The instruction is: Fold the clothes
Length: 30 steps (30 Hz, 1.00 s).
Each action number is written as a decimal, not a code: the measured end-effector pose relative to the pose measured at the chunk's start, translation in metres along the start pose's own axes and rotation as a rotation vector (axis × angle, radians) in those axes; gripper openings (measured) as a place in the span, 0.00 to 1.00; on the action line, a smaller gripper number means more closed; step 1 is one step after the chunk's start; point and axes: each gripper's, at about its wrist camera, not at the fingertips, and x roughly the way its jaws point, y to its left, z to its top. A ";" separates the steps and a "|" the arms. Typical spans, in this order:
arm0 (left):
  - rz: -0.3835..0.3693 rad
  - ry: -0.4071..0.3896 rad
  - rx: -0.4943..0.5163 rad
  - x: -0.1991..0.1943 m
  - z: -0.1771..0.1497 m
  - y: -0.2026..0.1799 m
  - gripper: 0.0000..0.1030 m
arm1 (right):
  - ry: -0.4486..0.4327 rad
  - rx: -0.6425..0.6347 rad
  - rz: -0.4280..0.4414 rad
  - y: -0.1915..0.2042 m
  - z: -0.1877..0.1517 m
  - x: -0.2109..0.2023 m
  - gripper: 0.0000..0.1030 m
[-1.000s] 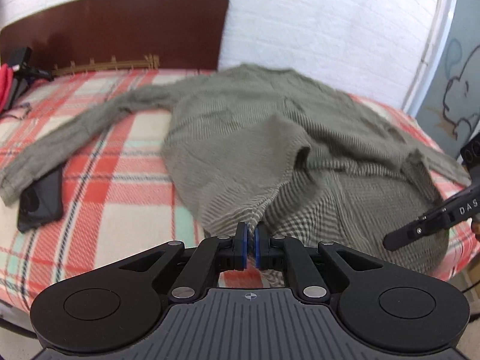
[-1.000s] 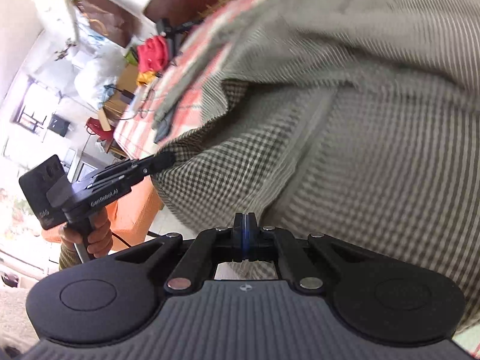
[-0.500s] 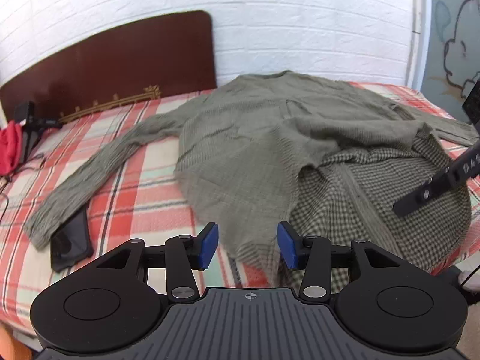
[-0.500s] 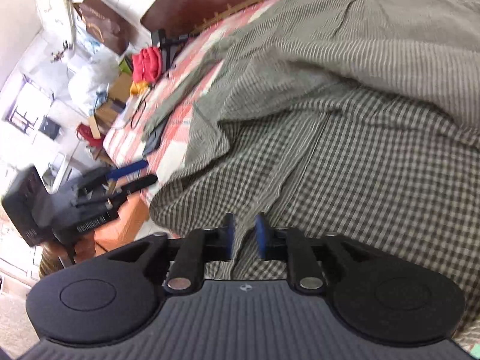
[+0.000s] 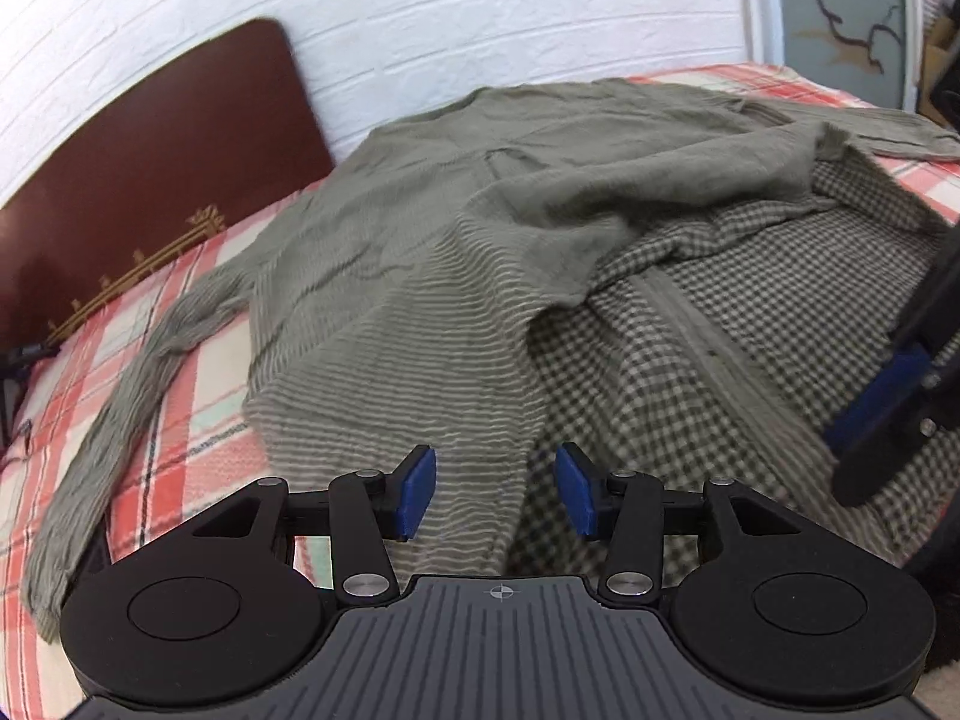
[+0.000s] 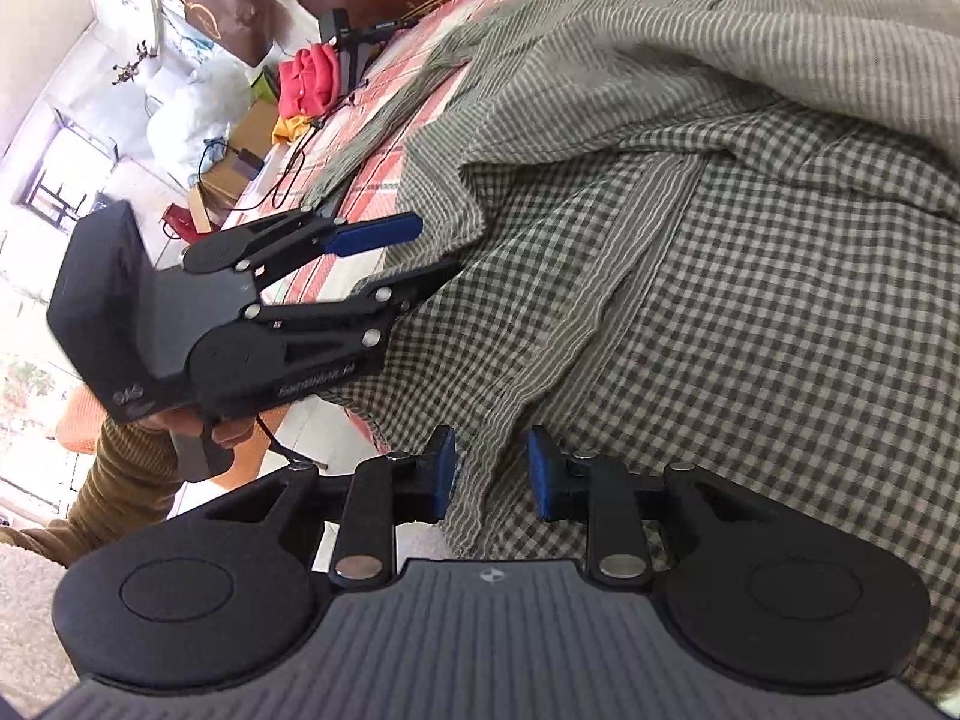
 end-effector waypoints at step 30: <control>0.248 -0.050 -0.160 -0.047 -0.032 0.023 0.51 | -0.194 0.031 -0.207 -0.035 0.004 -0.062 0.30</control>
